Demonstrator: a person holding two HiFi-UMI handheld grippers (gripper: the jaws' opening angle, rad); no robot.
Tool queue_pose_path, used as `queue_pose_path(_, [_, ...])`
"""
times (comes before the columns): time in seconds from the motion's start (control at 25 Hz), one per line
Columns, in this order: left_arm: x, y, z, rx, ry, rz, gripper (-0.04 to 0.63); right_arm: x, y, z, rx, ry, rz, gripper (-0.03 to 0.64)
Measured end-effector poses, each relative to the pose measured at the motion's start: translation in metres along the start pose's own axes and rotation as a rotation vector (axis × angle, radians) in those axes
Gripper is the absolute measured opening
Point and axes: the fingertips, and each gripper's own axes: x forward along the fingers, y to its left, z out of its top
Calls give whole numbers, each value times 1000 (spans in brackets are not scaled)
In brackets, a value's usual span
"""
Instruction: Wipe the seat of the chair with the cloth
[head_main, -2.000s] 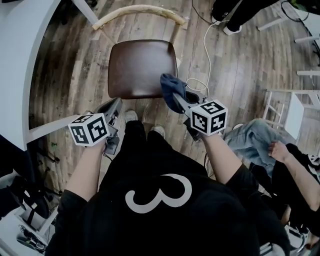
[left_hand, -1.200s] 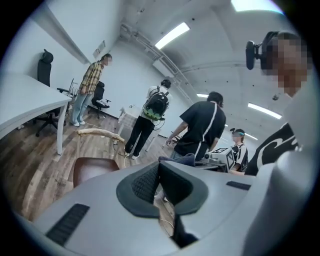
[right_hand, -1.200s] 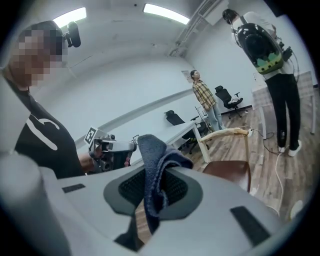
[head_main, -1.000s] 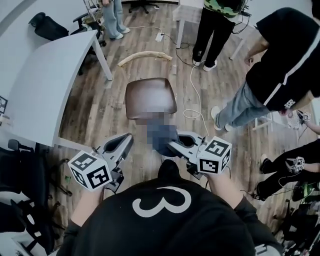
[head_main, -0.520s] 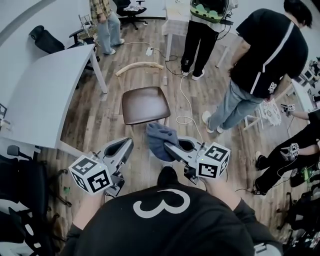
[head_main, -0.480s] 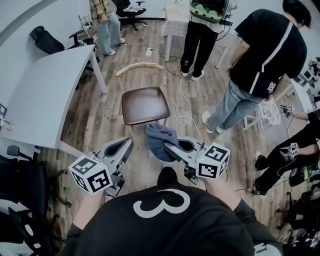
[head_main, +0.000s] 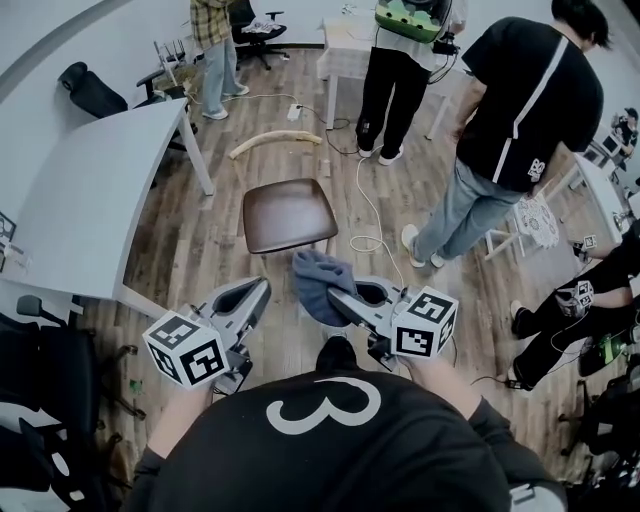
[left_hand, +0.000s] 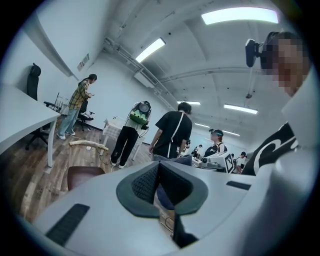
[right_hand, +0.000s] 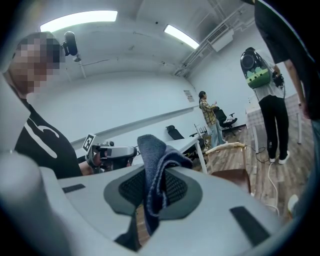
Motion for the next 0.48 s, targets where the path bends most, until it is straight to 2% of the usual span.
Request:
queue_pose_path(0.24, [-3,-1,-4,-30,-3,14,12,2,3,1,2,-10,17,54])
queue_pose_path(0.48, [-1,2,2,-25,-31,44,12,5,-5,6,-12,-7,38,54])
